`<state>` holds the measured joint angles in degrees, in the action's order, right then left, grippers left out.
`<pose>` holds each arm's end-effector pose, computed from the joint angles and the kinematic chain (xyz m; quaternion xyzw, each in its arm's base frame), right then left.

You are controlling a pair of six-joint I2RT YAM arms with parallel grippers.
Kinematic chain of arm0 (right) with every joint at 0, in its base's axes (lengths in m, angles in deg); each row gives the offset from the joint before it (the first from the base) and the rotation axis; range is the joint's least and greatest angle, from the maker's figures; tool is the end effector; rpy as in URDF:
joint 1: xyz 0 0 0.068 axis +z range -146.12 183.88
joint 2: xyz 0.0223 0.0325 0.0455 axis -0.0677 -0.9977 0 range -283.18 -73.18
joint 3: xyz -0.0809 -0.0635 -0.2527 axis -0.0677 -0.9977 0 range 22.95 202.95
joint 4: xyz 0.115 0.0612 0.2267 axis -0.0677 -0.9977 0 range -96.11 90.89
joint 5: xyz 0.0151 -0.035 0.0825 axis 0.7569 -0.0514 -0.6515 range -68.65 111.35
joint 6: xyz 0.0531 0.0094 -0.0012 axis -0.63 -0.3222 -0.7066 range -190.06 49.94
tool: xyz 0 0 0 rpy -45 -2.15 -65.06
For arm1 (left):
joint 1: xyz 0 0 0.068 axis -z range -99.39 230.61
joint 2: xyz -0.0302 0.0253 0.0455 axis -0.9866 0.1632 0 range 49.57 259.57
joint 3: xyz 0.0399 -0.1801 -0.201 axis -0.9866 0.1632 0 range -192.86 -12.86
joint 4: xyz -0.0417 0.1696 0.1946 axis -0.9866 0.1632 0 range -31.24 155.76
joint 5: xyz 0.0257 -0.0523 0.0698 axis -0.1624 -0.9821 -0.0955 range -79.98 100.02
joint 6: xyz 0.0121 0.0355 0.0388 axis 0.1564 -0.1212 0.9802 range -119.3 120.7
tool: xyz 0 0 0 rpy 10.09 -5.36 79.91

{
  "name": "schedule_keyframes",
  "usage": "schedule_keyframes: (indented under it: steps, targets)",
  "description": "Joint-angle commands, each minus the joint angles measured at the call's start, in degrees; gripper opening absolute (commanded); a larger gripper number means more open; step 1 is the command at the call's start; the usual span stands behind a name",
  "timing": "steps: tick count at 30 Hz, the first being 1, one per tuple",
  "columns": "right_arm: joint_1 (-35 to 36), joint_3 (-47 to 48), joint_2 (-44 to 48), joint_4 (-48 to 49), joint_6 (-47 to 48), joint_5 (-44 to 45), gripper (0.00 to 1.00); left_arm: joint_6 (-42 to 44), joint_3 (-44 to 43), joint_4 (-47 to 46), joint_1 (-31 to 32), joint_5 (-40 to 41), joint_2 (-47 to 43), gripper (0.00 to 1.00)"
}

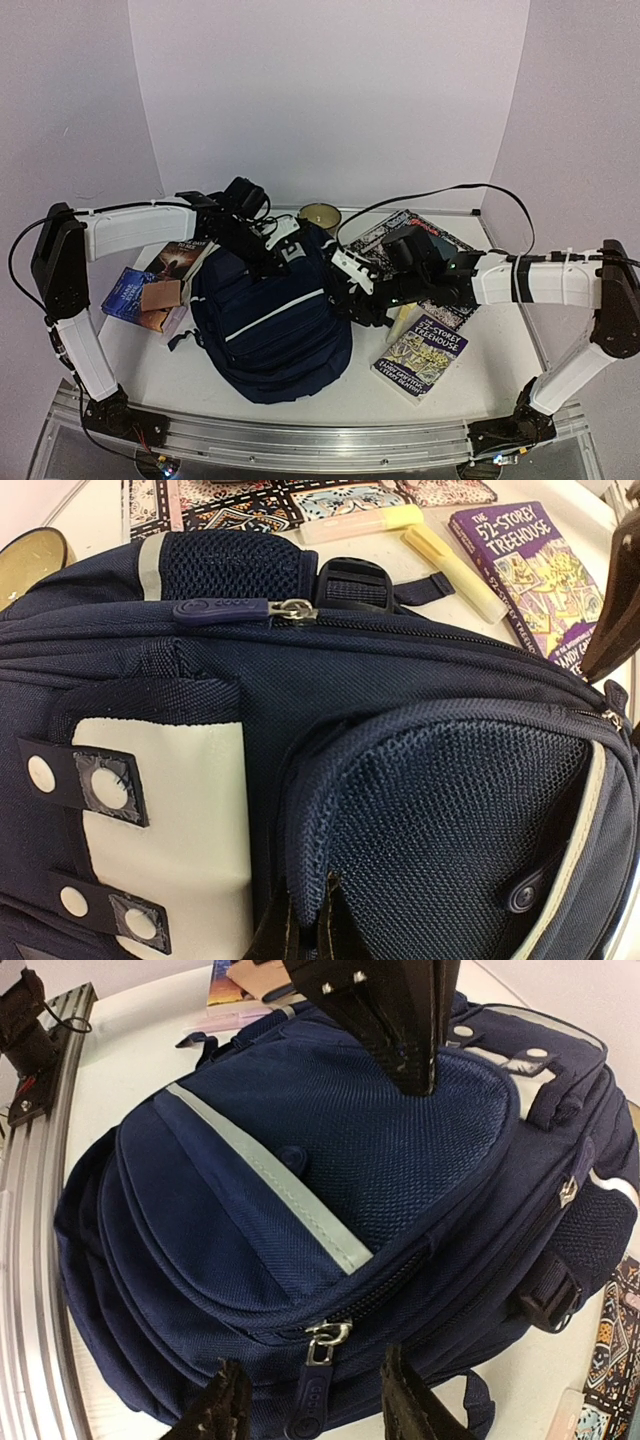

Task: Pack the student bag
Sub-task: Pick up the student bag from the upper front pocket, then unzip the upper front pocket of the student bag.

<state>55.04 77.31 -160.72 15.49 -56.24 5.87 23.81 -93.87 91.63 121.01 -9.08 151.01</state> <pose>0.2116 0.2781 0.2589 -0.4985 0.6364 0.2888 0.5130 0.2874 -0.2598 0.2567 0.5370 0.7684 -0.2024 0.2833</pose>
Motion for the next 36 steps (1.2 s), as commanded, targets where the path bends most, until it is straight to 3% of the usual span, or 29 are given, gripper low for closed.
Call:
schedule_keyframes:
  steps: [1, 5, 13, 25, 36]
  targets:
    - [0.85, -0.99, -1.2, 0.34, -0.63, 3.14, 0.4, -2.24, -4.86, -4.91, -0.24, -0.6, -0.56, 0.0]
    - [1.21, -1.13, -1.47, 0.34, -0.72, 4.7, 0.35, -3.93, -5.69, -4.92, -0.24, 0.89, 0.05, 0.0]
    - [1.79, -2.2, 0.73, -0.61, -2.07, 6.01, 0.0, -8.07, -7.07, -4.96, -0.31, 5.4, 1.67, 0.0]
    - [7.29, -2.09, 2.67, -4.99, -11.26, 9.35, 0.0, -22.27, -10.92, -4.91, -0.4, 15.4, 5.33, 0.0]
    - [18.47, 6.95, -9.52, -2.33, -22.74, 12.83, 0.0, -36.69, -11.8, -8.88, -0.35, 12.89, 7.9, 0.0]
